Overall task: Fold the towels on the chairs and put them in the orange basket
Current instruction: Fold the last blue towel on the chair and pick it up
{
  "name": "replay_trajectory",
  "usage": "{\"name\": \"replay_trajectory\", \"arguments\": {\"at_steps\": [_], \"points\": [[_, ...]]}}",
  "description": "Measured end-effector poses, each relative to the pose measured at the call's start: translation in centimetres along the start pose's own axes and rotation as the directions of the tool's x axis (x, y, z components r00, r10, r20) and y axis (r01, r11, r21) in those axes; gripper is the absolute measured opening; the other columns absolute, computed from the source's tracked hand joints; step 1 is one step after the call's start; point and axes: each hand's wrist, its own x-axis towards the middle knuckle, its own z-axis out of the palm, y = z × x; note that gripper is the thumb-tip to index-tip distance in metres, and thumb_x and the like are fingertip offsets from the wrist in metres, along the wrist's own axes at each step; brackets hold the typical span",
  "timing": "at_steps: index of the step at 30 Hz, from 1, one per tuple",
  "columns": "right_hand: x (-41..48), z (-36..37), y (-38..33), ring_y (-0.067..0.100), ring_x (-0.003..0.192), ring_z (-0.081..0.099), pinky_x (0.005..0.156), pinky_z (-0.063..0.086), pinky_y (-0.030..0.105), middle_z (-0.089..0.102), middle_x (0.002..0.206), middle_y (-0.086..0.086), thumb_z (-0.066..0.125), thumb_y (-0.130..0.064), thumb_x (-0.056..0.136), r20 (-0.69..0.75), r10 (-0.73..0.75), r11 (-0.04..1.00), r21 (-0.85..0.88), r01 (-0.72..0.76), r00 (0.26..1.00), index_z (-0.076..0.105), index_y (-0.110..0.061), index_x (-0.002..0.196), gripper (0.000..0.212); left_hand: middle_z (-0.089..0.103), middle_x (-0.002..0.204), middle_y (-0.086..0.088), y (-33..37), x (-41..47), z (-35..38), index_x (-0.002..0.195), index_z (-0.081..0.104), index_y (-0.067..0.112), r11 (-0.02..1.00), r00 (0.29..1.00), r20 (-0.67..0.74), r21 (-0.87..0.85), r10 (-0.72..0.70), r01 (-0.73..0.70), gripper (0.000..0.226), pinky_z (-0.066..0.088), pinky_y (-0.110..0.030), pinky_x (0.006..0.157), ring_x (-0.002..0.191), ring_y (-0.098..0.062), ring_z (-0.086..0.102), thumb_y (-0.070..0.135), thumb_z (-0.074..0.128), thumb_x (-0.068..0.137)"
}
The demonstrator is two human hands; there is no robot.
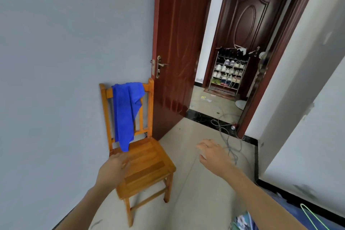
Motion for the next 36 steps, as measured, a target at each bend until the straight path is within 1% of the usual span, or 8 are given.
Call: {"name": "replay_trajectory", "arguments": {"at_steps": [4,9,12,20,23,29,32,36], "points": [[5.5,0.7,2.4,0.017,0.134,0.028,0.104,0.028,0.030,0.034,0.145,0.000,0.039,-0.020,0.095,0.006,-0.060,0.998,0.020,0.060,0.998,0.039,-0.021,0.138,0.043,0.062,0.117,0.001,0.6,3.9,0.2,0.119,0.058,0.019,0.997,0.996,-0.058,0.043,-0.061,0.064,0.028,0.043,-0.018,0.081,0.103,-0.013,0.058,0.026,0.043,0.097],[14.3,0.6,5.0,0.017,0.136,0.028,0.105,0.026,0.027,0.032,0.147,0.000,0.040,-0.021,0.095,-0.020,-0.110,0.994,0.015,0.111,0.994,0.038,-0.022,0.139,0.044,0.062,0.121,-0.008,-2.0,11.9,0.4,0.121,0.060,0.014,0.980,0.962,-0.184,-0.033,-0.201,0.199,0.030,0.048,-0.036,0.089,0.107,-0.025,0.059,0.023,0.049,0.094],[19.2,0.1,7.3,0.017,0.136,0.027,0.105,0.026,0.028,0.031,0.148,0.000,0.041,-0.022,0.095,-0.004,-0.105,0.994,0.012,0.105,0.995,0.039,-0.024,0.139,0.044,0.062,0.121,-0.011,-2.4,16.8,1.0,0.121,0.060,0.011,0.963,0.948,-0.171,-0.066,-0.269,0.261,0.031,0.049,-0.039,0.089,0.108,-0.028,0.059,0.021,0.050,0.094],[29.7,1.6,12.7,0.016,0.132,0.032,0.106,0.029,0.026,0.036,0.143,-0.002,0.042,-0.023,0.095,0.033,-0.065,0.997,0.046,0.064,0.997,0.040,-0.023,0.138,0.044,0.061,0.122,-0.010,3.0,27.8,5.9,0.123,0.057,0.008,0.973,0.975,-0.067,-0.112,-0.212,0.203,0.031,0.043,-0.028,0.083,0.110,-0.025,0.056,0.017,0.048,0.095],[32.9,2.8,13.4,0.016,0.133,0.031,0.105,0.029,0.026,0.036,0.143,-0.001,0.043,-0.023,0.094,0.049,-0.107,0.993,0.049,0.105,0.993,0.040,-0.022,0.138,0.044,0.059,0.126,-0.007,4.6,30.5,6.9,0.125,0.055,0.010,0.976,0.978,-0.076,-0.110,-0.196,0.187,0.032,0.043,-0.025,0.088,0.114,-0.021,0.055,0.019,0.048,0.095],[40.7,4.7,15.2,0.016,0.133,0.031,0.105,0.028,0.024,0.035,0.143,-0.001,0.043,-0.022,0.095,0.053,-0.240,0.967,0.106,0.233,0.969,0.040,-0.023,0.139,0.044,0.062,0.121,-0.007,5.3,34.1,8.4,0.122,0.058,0.010,0.957,0.951,-0.123,-0.102,-0.284,0.272,0.031,0.044,-0.027,0.084,0.110,-0.022,0.057,0.020,0.048,0.095],[46.2,5.4,15.9,0.016,0.132,0.033,0.106,0.030,0.026,0.036,0.143,-0.003,0.044,-0.024,0.095,0.026,-0.337,0.933,0.146,0.330,0.941,0.043,-0.024,0.137,0.043,0.062,0.118,-0.008,4.8,36.1,9.0,0.118,0.060,0.009,0.924,0.911,-0.163,-0.100,-0.380,0.368,0.028,0.046,-0.031,0.082,0.104,-0.023,0.058,0.020,0.047,0.095],[52.1,5.7,16.6,0.013,0.131,0.034,0.103,0.032,0.025,0.037,0.141,-0.006,0.044,-0.024,0.095,-0.004,-0.495,0.857,0.162,0.490,0.869,0.043,-0.025,0.137,0.041,0.058,0.127,-0.003,5.5,37.6,10.4,0.126,0.056,0.013,0.836,0.808,-0.215,-0.174,-0.548,0.520,0.034,0.045,-0.029,0.090,0.113,-0.020,0.056,0.021,0.049,0.094]]}}
